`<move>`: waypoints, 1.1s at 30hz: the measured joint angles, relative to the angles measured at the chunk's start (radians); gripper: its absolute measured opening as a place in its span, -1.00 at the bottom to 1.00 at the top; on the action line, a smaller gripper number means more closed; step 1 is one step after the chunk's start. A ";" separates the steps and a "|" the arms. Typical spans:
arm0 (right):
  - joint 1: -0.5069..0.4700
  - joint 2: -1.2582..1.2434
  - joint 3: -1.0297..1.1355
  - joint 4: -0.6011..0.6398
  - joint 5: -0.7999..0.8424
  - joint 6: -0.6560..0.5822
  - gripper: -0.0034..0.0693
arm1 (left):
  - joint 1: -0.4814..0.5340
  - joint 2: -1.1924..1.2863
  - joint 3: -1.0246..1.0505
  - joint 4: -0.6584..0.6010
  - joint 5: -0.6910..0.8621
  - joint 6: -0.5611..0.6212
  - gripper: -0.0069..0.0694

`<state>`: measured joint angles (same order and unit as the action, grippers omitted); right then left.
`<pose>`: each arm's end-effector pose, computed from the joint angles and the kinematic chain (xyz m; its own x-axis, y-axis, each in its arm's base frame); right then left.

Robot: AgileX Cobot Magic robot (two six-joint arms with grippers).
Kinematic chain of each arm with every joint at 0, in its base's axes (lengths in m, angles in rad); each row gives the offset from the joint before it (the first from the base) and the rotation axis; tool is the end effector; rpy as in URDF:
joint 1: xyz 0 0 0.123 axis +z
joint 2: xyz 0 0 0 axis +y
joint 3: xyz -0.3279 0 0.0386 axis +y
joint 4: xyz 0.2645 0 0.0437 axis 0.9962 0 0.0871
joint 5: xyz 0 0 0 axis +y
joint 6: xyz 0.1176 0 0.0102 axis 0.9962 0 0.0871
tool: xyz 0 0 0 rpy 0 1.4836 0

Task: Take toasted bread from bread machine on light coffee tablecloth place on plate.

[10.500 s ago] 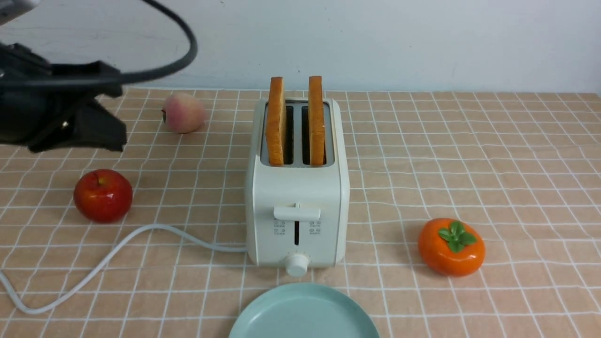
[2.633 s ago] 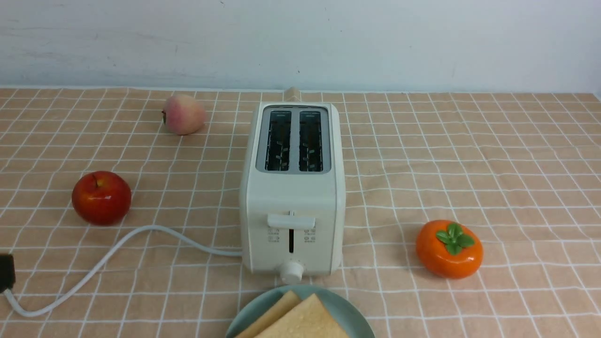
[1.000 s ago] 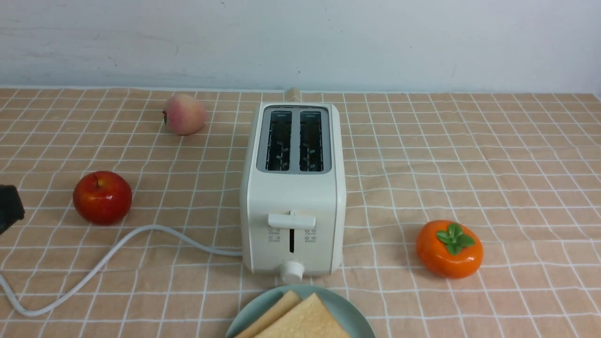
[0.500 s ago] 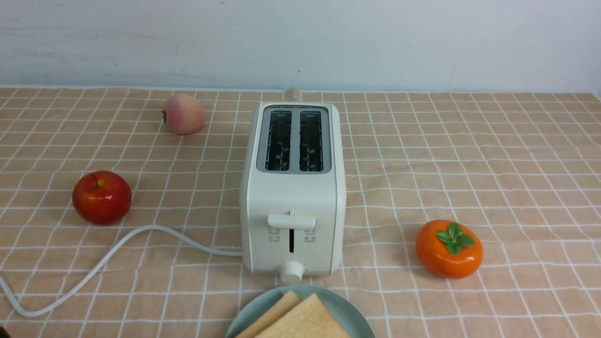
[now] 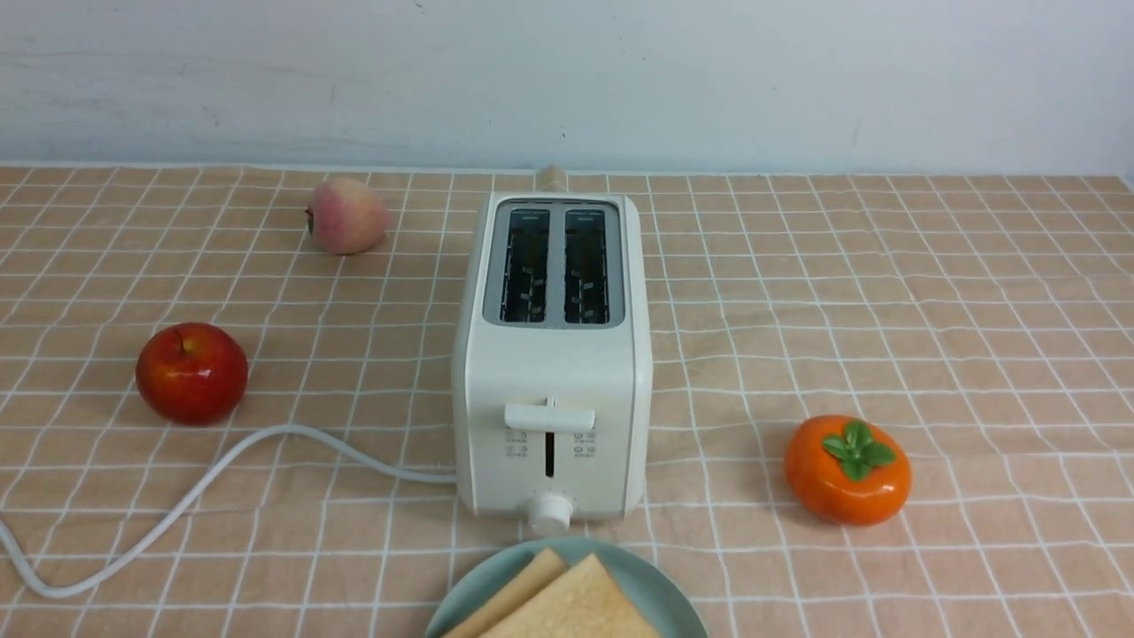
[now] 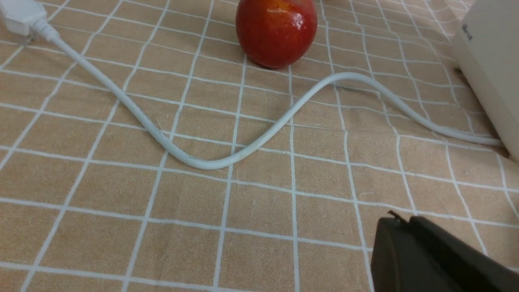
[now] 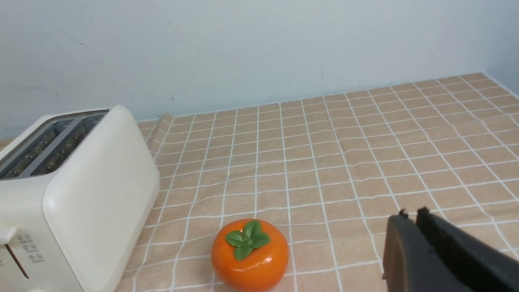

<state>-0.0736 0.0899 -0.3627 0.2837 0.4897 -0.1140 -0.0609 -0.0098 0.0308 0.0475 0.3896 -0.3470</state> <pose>0.0371 0.0129 0.2910 -0.1193 0.1454 -0.9822 -0.0416 0.9876 0.1512 0.0490 -0.0009 0.1590 -0.3155 -0.2797 -0.9068 -0.0528 0.9593 -0.2775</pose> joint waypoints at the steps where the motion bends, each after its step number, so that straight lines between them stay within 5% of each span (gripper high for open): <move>1: 0.000 0.000 0.000 0.000 0.000 0.000 -0.79 | 0.000 0.000 0.000 0.000 0.000 0.000 -0.77; 19: 0.000 0.000 0.000 -0.002 0.000 0.000 -0.72 | 0.000 0.000 0.000 0.000 0.001 0.000 -0.74; 33: 0.077 -0.015 0.283 -0.255 -0.198 0.003 -0.68 | 0.000 0.000 0.000 0.000 0.001 0.000 -0.72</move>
<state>0.0031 0.0753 -0.0798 0.0286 0.2914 -0.1113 -0.0609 -0.0098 0.0308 0.0475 0.3904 -0.3470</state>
